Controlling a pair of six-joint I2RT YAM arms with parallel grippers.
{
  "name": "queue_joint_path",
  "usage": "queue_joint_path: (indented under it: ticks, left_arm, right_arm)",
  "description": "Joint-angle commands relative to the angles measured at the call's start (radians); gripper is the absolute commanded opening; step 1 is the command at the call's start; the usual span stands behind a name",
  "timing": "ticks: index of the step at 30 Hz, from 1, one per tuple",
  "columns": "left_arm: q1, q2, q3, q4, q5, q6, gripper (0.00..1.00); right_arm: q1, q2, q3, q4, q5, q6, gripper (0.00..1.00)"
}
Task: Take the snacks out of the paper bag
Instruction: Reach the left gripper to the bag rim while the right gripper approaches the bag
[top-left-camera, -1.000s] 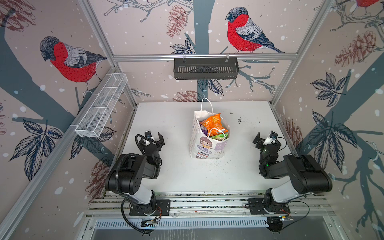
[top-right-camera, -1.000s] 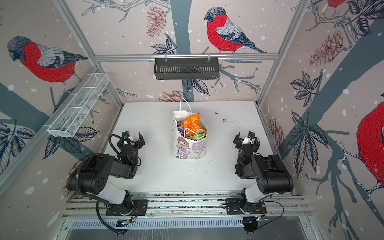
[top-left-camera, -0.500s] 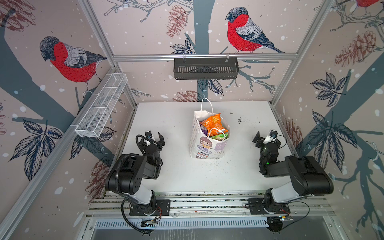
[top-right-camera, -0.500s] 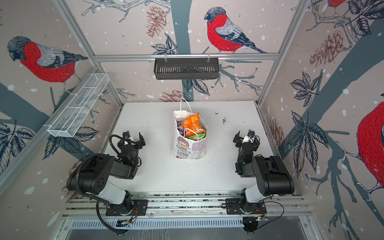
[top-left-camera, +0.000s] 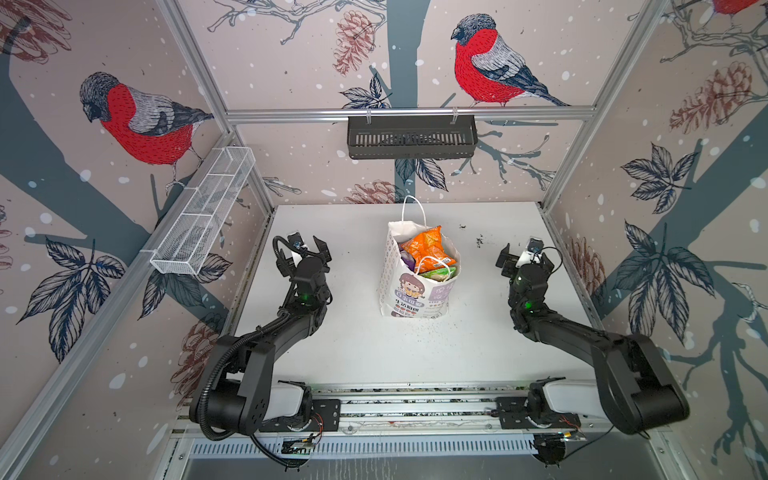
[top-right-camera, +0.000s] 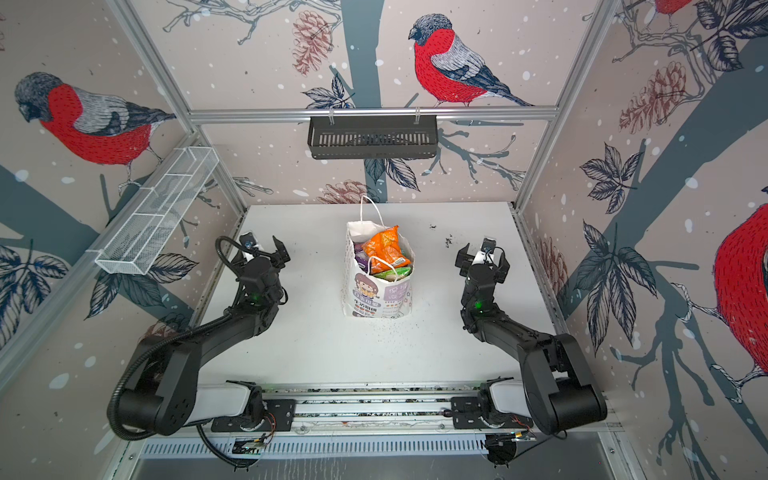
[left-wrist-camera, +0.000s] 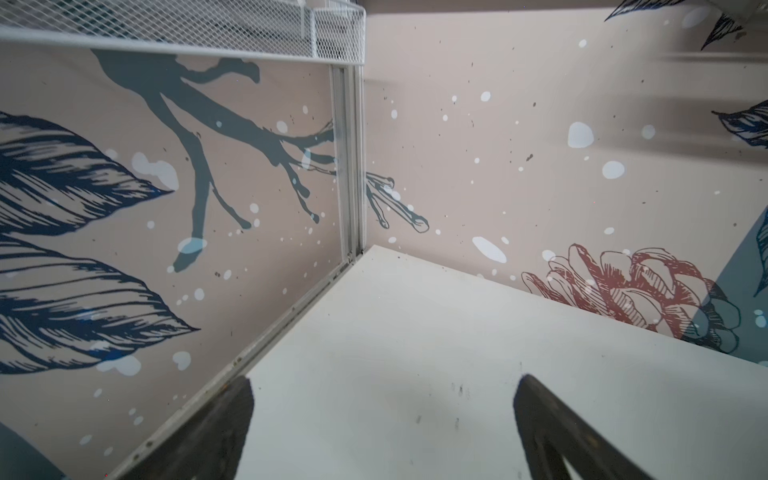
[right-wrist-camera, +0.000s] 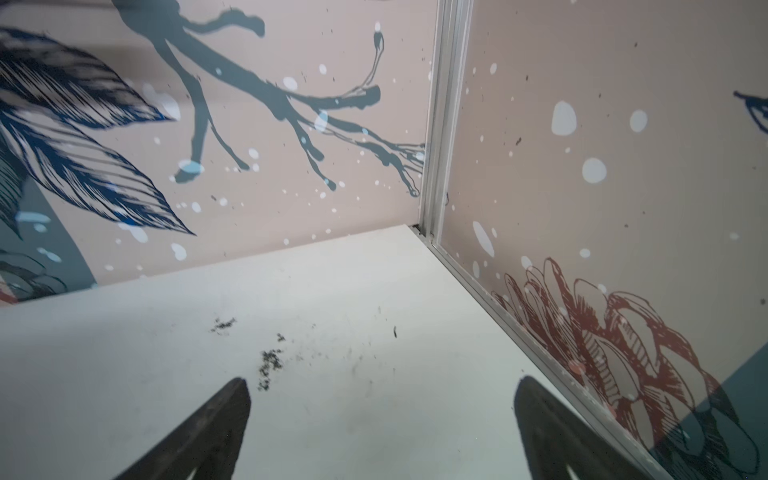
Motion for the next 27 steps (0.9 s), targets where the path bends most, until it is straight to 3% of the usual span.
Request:
queue_joint_path:
  ticks: [1,5,10,13,21,27]
  left_arm:
    - [-0.054,-0.004,0.124,-0.380,-0.044,-0.187,0.98]
    - [-0.171,0.020,0.302,-0.666,-0.021,-0.292,0.98]
    - [-0.250,0.093,0.581,-1.021,0.150,-0.348,0.98]
    - [-0.275,0.117,0.693,-1.153,0.227,-0.339,0.98]
    - [-0.307,0.125,0.829,-1.314,0.477,-0.303,0.97]
    - [-0.314,0.183,0.902,-1.361,0.523,-0.274,0.97]
  right_arm:
    - [0.021,-0.075,0.060,-0.248,-0.090,0.117,1.00]
    - [0.021,-0.143,0.135,-0.457,-0.233,0.214,1.00]
    - [0.023,-0.156,0.244,-0.692,-0.373,0.254,1.00]
    - [0.036,-0.149,0.291,-0.786,-0.399,0.241,1.00]
    - [0.040,-0.102,0.361,-0.906,-0.426,0.196,1.00]
    - [0.044,-0.091,0.381,-0.945,-0.432,0.186,1.00]
